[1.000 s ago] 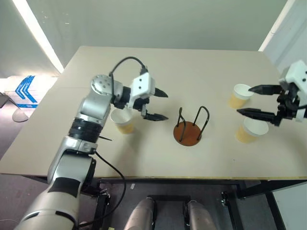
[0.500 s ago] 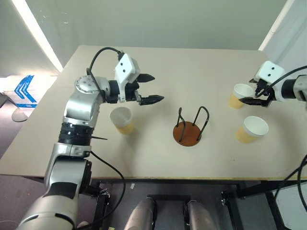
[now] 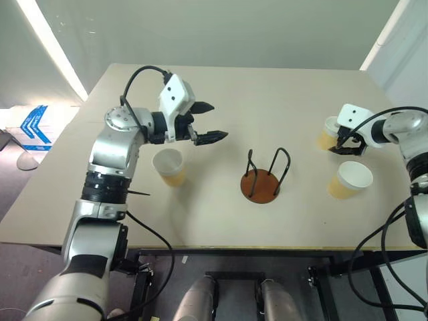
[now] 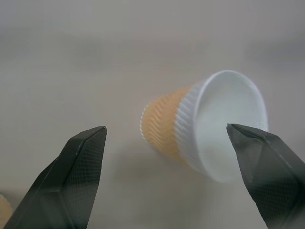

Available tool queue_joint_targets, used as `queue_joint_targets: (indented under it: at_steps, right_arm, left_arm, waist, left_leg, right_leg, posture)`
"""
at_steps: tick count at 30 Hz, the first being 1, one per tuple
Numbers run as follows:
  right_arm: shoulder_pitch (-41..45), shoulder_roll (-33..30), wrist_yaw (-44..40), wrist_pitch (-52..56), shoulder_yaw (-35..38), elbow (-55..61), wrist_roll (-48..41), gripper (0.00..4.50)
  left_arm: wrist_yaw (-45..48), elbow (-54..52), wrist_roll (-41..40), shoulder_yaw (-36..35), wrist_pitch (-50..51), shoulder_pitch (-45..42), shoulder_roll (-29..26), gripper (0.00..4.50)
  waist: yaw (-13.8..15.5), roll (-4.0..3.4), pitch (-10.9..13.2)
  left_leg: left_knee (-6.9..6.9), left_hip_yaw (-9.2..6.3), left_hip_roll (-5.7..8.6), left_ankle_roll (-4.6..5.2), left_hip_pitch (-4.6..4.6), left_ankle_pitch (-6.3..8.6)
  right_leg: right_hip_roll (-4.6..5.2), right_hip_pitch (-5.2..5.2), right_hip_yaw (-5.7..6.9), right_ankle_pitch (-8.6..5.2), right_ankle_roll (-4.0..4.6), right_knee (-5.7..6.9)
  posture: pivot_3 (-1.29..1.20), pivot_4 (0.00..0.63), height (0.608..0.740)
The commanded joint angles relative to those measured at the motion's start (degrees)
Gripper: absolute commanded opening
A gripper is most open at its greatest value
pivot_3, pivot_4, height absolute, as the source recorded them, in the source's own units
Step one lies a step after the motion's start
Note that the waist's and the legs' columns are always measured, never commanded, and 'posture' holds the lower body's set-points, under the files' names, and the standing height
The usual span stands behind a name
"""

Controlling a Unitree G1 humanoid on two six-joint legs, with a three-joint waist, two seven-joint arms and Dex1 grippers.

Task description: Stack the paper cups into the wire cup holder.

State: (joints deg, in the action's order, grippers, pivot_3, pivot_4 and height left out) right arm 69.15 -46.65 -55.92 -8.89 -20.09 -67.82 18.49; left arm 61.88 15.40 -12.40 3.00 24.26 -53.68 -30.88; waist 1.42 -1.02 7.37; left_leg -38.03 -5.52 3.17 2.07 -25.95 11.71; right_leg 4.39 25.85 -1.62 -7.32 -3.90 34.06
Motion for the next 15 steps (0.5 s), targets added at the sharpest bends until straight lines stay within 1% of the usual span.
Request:
queue_joint_targets:
  at_steps: [1,2,3,4,7,8,9,11,12,13,15]
  right_arm:
    - [2.3,0.7,3.0,-1.5,-0.1,-2.3,2.3,3.89]
    - [2.5,1.0,3.7,-1.5,-0.1,-2.8,2.8,3.72]
    - [2.5,1.2,4.5,-1.6,-0.1,-3.4,3.3,3.42]
    - [2.6,1.3,5.0,-1.6,-0.1,-3.8,3.6,3.01]
    - [2.7,1.6,5.6,-1.7,0.3,-4.4,4.2,1.96]
    - [2.7,1.7,5.7,-1.7,0.5,-4.5,4.2,1.67]
    - [2.8,1.7,5.8,-1.6,0.8,-4.6,4.1,1.26]
    - [2.9,1.7,5.5,-1.7,1.1,-4.6,3.8,0.64]
    - [2.9,1.4,4.6,-2.0,1.5,-4.3,3.4,0.25]
    - [3.0,1.1,3.6,-2.3,1.9,-3.9,2.9,0.05]
    - [3.1,0.3,0.3,-2.9,3.2,-2.2,1.3,0.05]
  left_arm:
    - [-0.5,-2.4,-0.5,-0.7,-0.2,-0.8,-1.1,4.5]
    - [-0.5,-2.5,-0.4,-0.6,-0.2,-0.6,-1.3,4.5]
    - [-0.5,-2.5,-0.3,-0.6,-0.2,-0.5,-1.4,4.5]
    - [-0.6,-2.6,-0.3,-0.5,-0.3,-0.4,-1.5,4.5]
    - [-0.6,-2.6,-0.1,-0.4,-0.3,-0.3,-1.7,4.5]
    - [-0.7,-2.6,-0.1,-0.4,-0.4,-0.2,-1.8,4.5]
    - [-0.7,-2.6,0.1,-0.2,-0.5,-0.1,-1.8,4.5]
    - [-0.7,-2.5,0.1,-0.1,-0.6,-0.1,-1.9,4.5]
    - [-0.6,-2.5,0.1,-0.1,-0.6,0.0,-1.9,4.5]
    - [-0.5,-2.5,0.1,-0.1,-0.6,0.0,-2.0,4.5]
    - [-0.2,-2.0,-0.1,-0.3,-0.6,0.0,-2.3,4.5]
  waist:
    - [0.0,0.0,0.0]
    - [0.0,0.0,0.0]
    - [0.0,-0.01,0.0]
    - [0.0,-0.01,0.0]
    - [0.1,-0.01,0.0]
    - [0.1,-0.01,0.0]
    - [0.1,-0.01,0.0]
    - [0.1,-0.01,0.0]
    - [0.1,-0.01,0.0]
    - [0.1,-0.01,0.0]
    - [0.1,-0.01,0.0]
  left_leg:
    - [0.0,0.0,0.0,-0.02,0.0,0.01]
    - [0.0,0.0,0.0,-0.02,0.0,0.01]
    - [0.0,0.0,0.0,-0.03,-0.01,0.02]
    - [0.01,0.0,0.0,-0.04,-0.01,0.02]
    - [0.02,-0.01,0.0,-0.12,-0.02,0.08]
    - [0.02,-0.01,0.0,-0.12,-0.02,0.09]
    - [0.03,-0.01,0.0,-0.13,-0.02,0.1]
    - [0.05,-0.01,0.0,-0.14,-0.02,0.11]
    - [0.06,-0.01,-0.01,-0.15,-0.02,0.11]
    - [0.07,-0.01,-0.01,-0.17,-0.02,0.12]
    - [0.08,-0.02,-0.01,-0.18,-0.02,0.12]
  right_leg:
    - [0.0,0.0,0.0,0.0,0.01,0.0]
    - [0.0,0.0,0.0,0.01,0.01,0.0]
    - [0.0,0.01,0.0,0.01,0.01,0.0]
    - [0.0,0.01,0.01,0.01,0.01,0.0]
    - [0.0,0.01,0.02,0.01,0.01,-0.02]
    - [0.0,0.02,0.02,0.01,0.01,-0.02]
    - [0.0,0.02,0.02,0.01,0.01,-0.03]
    - [0.0,0.03,0.02,0.01,0.01,-0.03]
    - [0.0,0.04,0.02,0.01,0.01,-0.03]
    - [0.0,0.04,0.02,0.0,0.02,-0.02]
    - [0.0,0.05,0.03,-0.03,0.08,-0.02]
  posture:
    - [0.0,0.15,0.74]
    - [0.0,0.15,0.74]
    - [0.0,0.15,0.74]
    - [0.0,0.15,0.74]
    - [0.0,0.15,0.74]
    - [0.0,0.15,0.74]
    - [0.0,0.15,0.74]
    - [0.0,0.15,0.74]
    - [0.0,0.15,0.74]
    - [0.0,0.15,0.74]
    - [0.0,0.15,0.74]
